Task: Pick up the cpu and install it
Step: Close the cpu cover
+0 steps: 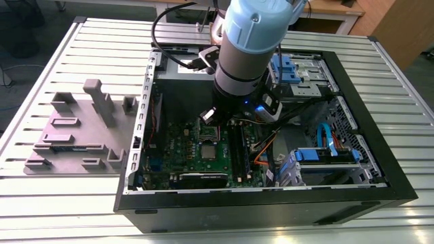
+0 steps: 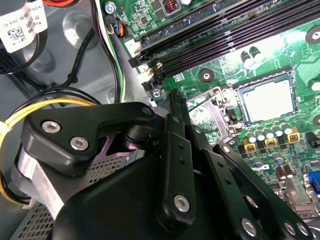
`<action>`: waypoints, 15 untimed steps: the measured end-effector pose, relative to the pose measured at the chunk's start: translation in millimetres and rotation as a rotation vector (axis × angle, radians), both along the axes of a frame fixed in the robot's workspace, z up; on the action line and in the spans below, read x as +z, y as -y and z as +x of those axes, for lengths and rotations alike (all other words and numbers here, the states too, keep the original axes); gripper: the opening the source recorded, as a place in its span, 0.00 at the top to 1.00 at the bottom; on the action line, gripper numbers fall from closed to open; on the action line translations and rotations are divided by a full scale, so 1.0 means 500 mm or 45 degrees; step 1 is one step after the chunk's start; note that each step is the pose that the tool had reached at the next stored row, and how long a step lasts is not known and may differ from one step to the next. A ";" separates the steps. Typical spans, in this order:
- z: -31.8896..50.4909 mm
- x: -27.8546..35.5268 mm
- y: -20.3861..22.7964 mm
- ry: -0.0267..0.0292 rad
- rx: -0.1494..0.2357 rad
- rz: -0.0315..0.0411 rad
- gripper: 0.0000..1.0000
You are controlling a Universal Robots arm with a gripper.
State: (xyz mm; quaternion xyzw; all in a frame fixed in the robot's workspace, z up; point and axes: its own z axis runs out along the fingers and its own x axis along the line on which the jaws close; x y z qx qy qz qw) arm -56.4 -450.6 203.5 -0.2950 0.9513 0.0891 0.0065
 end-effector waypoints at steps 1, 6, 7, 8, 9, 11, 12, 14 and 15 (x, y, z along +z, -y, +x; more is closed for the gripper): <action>0.000 0.000 0.0000 -0.0001 0.000 0.0002 0.89; 0.000 -0.001 0.0001 -0.0003 0.000 -0.0006 0.89; 0.000 -0.001 0.0001 -0.0002 0.000 -0.0007 0.89; 0.000 -0.002 0.0001 -0.0002 0.000 -0.0006 0.89; 0.000 -0.002 0.0001 -0.0001 0.000 -0.0004 0.89; 0.000 -0.002 0.0001 -0.0002 0.000 -0.0005 0.89; 0.000 -0.002 0.0001 -0.0002 0.000 -0.0004 0.89; 0.000 -0.001 0.0001 -0.0001 0.000 0.0002 0.89; 0.000 0.000 0.0002 -0.0001 0.000 0.0005 0.89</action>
